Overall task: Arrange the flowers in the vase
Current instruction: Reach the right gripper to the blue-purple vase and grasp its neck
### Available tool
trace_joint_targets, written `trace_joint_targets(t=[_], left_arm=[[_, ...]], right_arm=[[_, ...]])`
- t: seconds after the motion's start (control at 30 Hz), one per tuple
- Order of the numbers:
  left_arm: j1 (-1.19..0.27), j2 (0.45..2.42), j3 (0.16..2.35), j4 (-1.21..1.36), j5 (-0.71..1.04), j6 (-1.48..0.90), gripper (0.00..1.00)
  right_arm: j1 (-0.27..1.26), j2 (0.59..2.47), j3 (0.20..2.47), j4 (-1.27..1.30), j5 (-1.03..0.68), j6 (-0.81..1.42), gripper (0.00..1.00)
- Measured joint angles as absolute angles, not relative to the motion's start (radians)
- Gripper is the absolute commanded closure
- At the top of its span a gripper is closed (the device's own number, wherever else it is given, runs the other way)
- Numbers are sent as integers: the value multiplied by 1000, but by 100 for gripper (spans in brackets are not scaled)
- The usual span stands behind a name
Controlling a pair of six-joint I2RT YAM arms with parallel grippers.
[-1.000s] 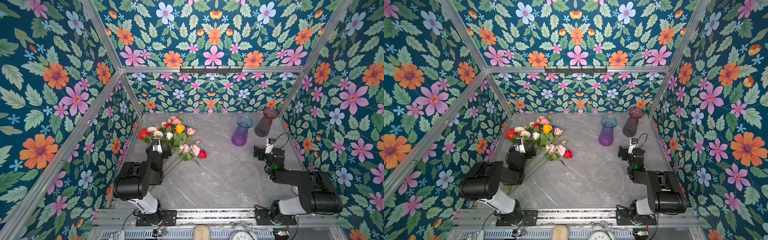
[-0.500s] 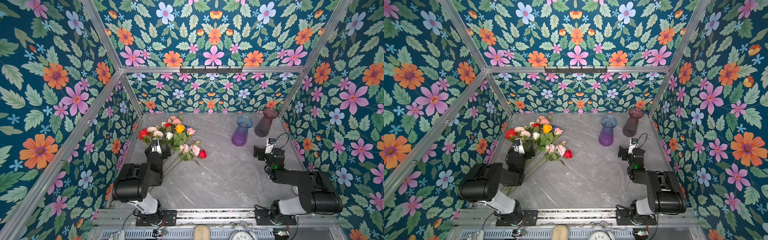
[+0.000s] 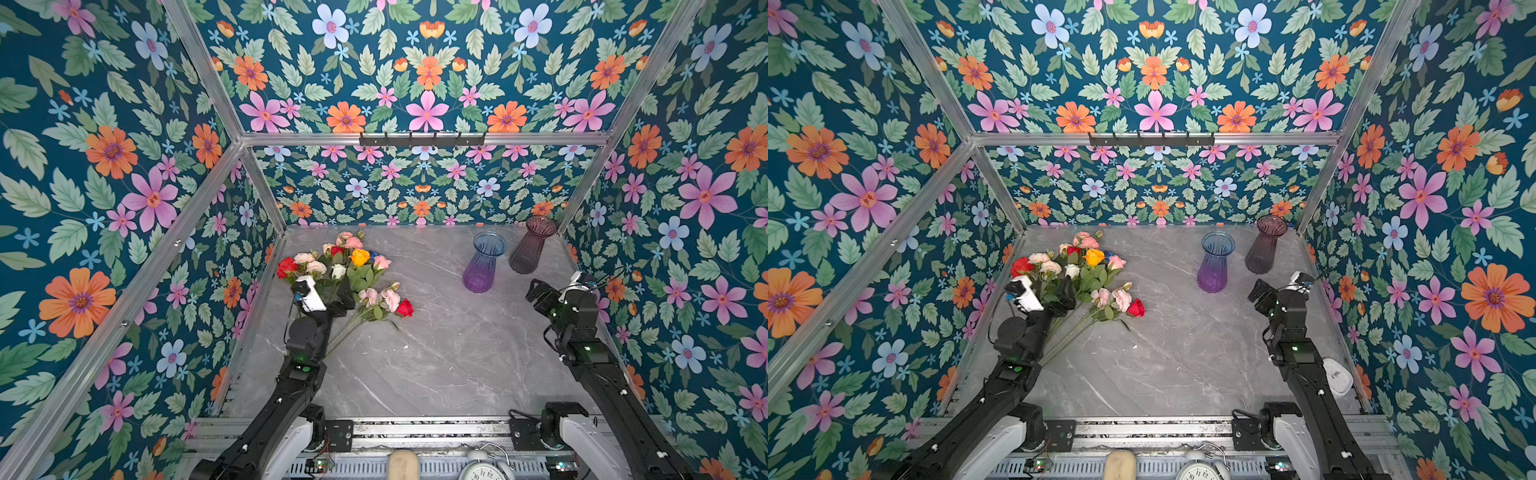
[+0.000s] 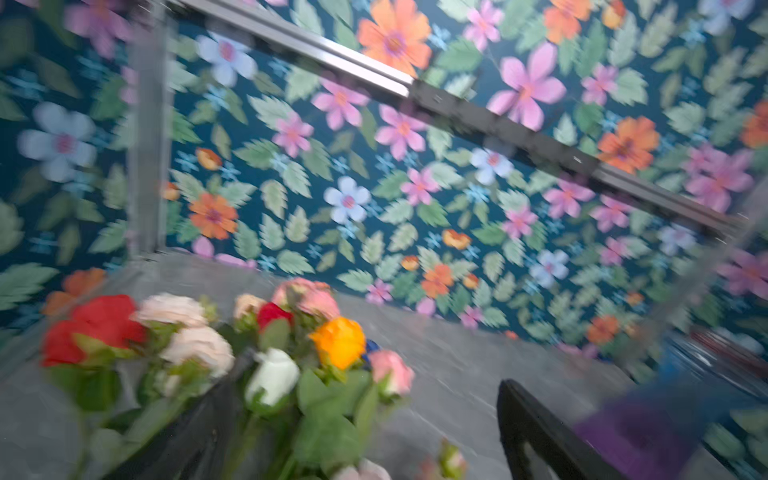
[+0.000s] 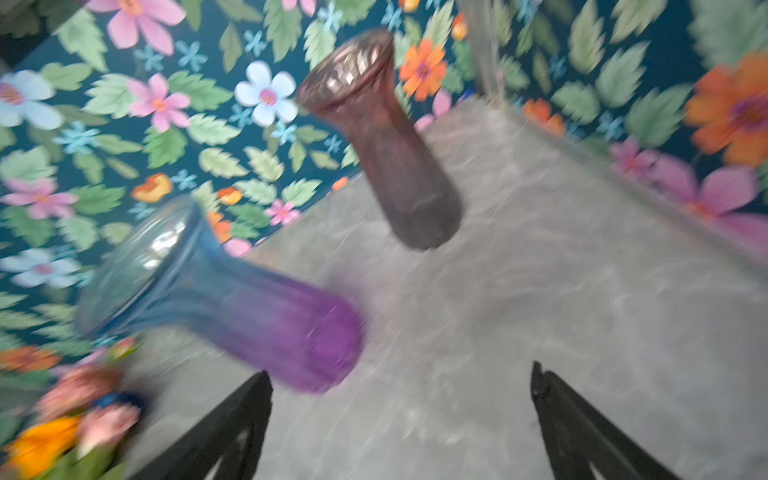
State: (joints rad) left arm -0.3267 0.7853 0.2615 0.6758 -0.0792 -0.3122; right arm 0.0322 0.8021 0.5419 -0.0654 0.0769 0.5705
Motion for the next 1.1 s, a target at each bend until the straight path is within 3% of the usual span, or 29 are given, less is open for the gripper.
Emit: trace_joint_targets(t=[0.17,0.3,0.43,0.5,0.67,0.87,1.03,1.1], left_arm=[[-361,802,277,470,-96,-343,0],[-362,855,277,362,-142,-394,0],[-360,889,277,315,-167,-412,3],[-360,891,271,315,-165,-412,7],[-360,878,234,325,-128,-406,1],[-360,913,238,353,-94,-392,5],[-360,912,239,367,-67,-389,5],[-360,899,236,369,-66,-389,5]], right_arm=[[190,784,588,-286,40,625,1],[336,807,639,-453,68,627,9],[366,885,753,-559,60,605,11],[367,946,848,-610,54,591,11],[262,1120,1166,-704,13,564,13],[159,1379,1533,-842,-88,532,14],[132,1620,1785,-963,-169,494,37],[110,1707,1865,-993,-179,493,38]])
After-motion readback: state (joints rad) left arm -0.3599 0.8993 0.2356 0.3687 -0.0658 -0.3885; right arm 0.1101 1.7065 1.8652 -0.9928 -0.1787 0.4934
